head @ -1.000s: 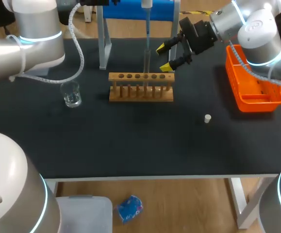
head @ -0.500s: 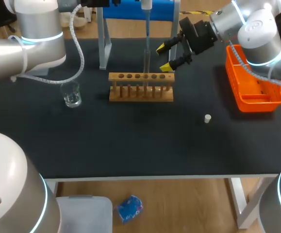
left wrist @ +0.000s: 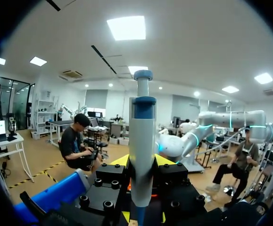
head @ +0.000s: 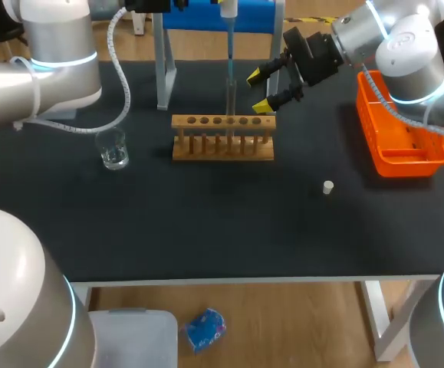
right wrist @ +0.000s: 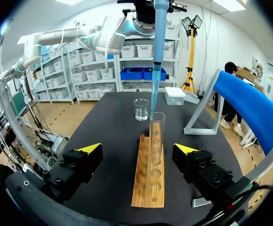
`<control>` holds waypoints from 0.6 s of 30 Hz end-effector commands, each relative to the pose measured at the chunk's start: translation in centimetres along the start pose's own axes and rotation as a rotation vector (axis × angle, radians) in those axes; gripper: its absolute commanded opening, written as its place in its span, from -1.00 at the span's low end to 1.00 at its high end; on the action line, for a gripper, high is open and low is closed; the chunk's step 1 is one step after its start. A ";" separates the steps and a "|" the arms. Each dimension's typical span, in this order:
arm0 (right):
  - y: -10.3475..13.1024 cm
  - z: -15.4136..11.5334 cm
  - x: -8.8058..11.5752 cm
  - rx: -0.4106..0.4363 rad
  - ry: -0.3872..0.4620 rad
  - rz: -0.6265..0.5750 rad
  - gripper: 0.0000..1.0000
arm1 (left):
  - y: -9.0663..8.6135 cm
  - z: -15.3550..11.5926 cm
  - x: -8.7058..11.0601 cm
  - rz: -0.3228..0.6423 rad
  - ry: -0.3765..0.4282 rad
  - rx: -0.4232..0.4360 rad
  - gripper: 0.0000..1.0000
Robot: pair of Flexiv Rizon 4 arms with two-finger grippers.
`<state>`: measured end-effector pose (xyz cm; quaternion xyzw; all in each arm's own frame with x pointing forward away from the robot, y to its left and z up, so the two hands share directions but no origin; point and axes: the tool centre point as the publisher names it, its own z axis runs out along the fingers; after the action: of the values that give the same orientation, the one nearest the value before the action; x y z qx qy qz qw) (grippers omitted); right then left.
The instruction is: Invert the test tube, pick up the pipette, mount the tip to pipette, aspirate from beaker and dispense into the tube, eject the tip, return the pipette, and cap with the stopper.
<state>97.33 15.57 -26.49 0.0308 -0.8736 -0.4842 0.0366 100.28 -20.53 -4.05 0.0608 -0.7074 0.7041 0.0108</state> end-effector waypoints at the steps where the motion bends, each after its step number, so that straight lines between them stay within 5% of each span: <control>1: 0.0 0.0 0.0 0.001 0.000 0.000 1.00 | 0.0 0.2 0.2 -0.005 0.004 0.002 -1.00; 18: 0.0 0.0 0.0 0.001 0.000 0.000 1.00 | 0.2 1.0 -0.3 -0.003 0.010 0.028 -1.00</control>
<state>97.33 15.57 -26.49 0.0308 -0.8736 -0.4842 0.0366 100.39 -21.28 -4.21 0.0595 -0.6991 0.7124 0.0151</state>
